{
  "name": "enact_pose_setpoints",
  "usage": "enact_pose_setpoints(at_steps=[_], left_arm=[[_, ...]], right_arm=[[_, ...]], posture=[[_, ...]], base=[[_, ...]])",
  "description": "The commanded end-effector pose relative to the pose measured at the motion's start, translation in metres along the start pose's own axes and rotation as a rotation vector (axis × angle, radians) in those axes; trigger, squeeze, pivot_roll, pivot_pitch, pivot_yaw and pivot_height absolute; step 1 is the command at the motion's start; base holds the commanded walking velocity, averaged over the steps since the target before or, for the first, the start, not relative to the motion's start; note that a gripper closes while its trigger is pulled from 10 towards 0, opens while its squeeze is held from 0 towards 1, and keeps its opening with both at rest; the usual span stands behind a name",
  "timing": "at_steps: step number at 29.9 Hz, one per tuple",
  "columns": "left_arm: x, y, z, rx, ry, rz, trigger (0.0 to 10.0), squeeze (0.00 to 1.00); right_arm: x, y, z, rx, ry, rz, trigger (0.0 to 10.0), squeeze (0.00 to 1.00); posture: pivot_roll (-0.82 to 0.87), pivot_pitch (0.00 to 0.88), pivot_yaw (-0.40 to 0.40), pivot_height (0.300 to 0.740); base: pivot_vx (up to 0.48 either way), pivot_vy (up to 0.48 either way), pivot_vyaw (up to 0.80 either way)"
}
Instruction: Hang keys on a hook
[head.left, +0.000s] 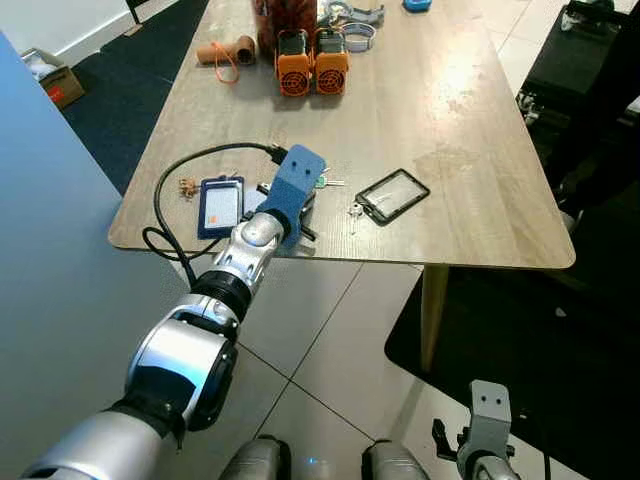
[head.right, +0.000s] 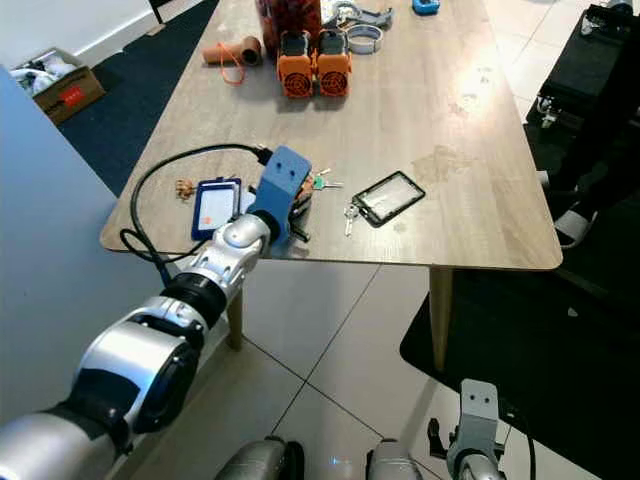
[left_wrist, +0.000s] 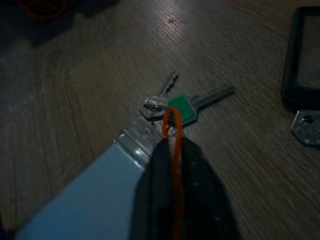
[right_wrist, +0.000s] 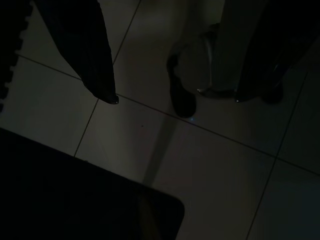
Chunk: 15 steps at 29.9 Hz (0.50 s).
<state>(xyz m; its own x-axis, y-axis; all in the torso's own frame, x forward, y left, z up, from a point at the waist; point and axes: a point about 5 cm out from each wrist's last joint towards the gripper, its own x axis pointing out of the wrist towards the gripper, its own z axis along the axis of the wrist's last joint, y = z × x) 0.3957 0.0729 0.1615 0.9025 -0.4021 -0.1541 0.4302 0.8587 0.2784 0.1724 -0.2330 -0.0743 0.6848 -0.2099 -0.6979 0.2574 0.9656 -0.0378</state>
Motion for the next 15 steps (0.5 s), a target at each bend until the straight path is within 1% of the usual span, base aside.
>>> enact_pose_setpoints(at_steps=[1,8,11,13,15], left_arm=[[-0.003,0.006,-0.010,0.015,0.047,0.002,0.0,0.00],[-0.003,0.009,-0.007,0.028,0.037,0.001,0.0,0.00],[-0.002,0.011,-0.002,0.016,0.013,-0.013,0.0,0.00],[-0.002,0.013,0.006,-0.025,-0.038,-0.045,0.0,0.00],[-0.002,0.013,0.006,-0.025,-0.038,-0.045,0.0,0.00]], right_arm=[[-0.003,-0.004,-0.008,0.003,0.032,-0.009,10.0,0.00],[-0.003,-0.005,-0.008,0.001,0.034,-0.011,10.0,0.00],[-0.003,-0.005,-0.008,0.001,0.033,-0.012,10.0,0.00],[-0.002,-0.006,-0.007,0.003,0.030,-0.015,10.0,0.00],[-0.002,-0.006,-0.007,0.003,0.030,-0.015,10.0,0.00]], posture=[[0.04,0.197,0.063,0.740],[0.04,0.193,0.059,0.740],[0.04,0.191,0.060,0.740],[0.04,0.185,0.060,0.740],[0.04,0.185,0.060,0.740]], base=[[0.000,0.000,0.00],[0.000,0.000,0.00],[0.000,0.000,0.00],[0.000,0.000,0.00],[0.000,0.000,0.00]])
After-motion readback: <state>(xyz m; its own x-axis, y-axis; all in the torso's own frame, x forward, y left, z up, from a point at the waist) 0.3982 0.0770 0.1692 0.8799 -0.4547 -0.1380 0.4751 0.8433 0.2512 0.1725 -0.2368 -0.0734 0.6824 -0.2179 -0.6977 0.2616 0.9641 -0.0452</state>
